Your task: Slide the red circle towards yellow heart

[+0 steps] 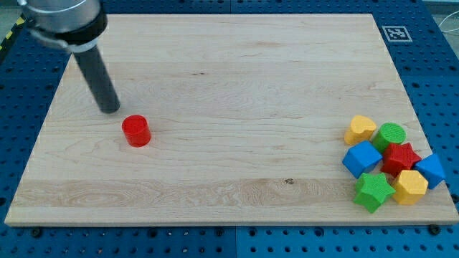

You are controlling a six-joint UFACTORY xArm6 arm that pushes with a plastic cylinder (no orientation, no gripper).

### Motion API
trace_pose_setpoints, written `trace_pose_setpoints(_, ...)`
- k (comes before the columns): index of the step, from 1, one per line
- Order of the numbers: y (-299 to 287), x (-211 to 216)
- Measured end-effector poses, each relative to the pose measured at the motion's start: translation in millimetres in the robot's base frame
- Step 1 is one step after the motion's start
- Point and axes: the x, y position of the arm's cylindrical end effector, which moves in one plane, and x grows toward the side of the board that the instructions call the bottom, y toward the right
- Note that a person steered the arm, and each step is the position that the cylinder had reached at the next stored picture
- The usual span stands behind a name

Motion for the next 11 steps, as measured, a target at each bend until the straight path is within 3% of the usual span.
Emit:
trace_pose_setpoints(1, -7.3, 43.4)
trace_pose_setpoints(2, -7.2, 54.7)
trace_pose_setpoints(6, 72.7, 19.3)
trace_pose_setpoints(11, 140.2, 19.1)
